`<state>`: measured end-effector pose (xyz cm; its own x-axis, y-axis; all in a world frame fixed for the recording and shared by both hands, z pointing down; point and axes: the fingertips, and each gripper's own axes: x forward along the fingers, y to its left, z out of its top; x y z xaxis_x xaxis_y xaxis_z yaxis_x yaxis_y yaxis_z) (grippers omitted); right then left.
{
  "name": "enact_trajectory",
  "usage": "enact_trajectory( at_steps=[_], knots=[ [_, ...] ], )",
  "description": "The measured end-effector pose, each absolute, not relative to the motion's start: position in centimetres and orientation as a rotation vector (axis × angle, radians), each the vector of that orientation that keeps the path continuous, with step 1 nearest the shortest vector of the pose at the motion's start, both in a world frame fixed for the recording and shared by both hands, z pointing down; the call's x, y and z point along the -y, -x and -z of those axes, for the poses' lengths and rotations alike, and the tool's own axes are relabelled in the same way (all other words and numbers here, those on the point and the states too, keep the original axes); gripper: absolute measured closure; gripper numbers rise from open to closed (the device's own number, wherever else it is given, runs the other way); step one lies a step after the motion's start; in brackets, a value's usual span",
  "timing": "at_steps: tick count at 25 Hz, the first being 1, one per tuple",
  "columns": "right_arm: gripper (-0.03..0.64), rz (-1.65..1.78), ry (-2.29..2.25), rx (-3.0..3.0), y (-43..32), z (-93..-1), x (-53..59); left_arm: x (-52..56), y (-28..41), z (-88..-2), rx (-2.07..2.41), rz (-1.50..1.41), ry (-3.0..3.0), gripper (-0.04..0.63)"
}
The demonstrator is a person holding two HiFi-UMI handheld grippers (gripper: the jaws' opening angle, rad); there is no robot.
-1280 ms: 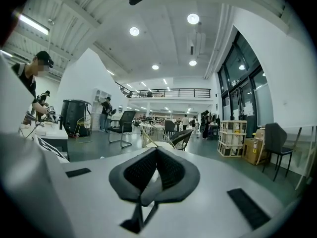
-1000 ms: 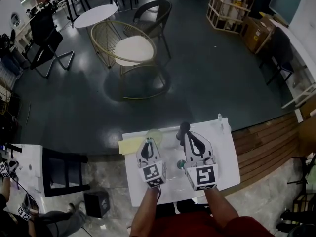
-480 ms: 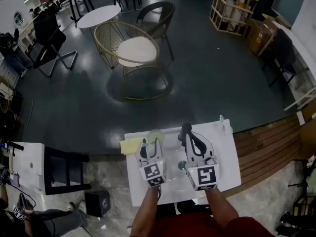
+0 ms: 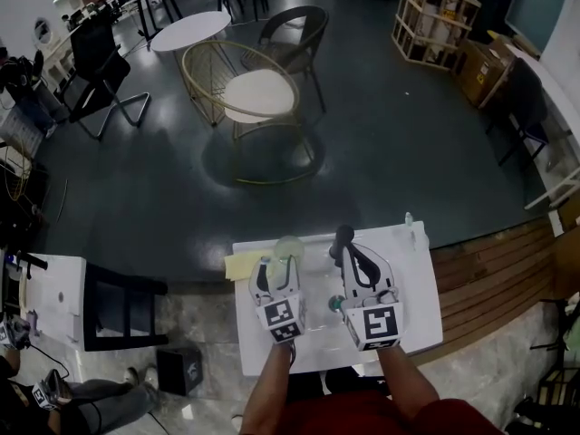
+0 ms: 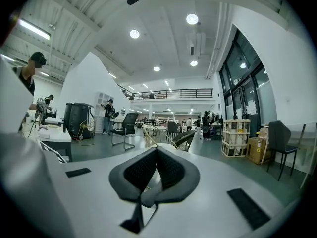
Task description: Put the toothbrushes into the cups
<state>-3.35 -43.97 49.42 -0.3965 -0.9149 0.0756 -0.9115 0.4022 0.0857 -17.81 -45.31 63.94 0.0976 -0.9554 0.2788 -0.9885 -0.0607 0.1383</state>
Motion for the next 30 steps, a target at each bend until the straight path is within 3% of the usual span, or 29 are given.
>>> enact_trajectory(
  at_steps=[18, 30],
  knots=[
    [0.589, 0.105, -1.644, 2.600, 2.5, -46.6, 40.9, 39.2, 16.2, -59.4, 1.959, -0.176, -2.138, 0.331],
    [0.589, 0.149, -1.757, 2.593, -1.4, -44.5, 39.6, 38.1, 12.4, -50.6, 1.951, -0.019, -2.303, 0.331]
  ],
)
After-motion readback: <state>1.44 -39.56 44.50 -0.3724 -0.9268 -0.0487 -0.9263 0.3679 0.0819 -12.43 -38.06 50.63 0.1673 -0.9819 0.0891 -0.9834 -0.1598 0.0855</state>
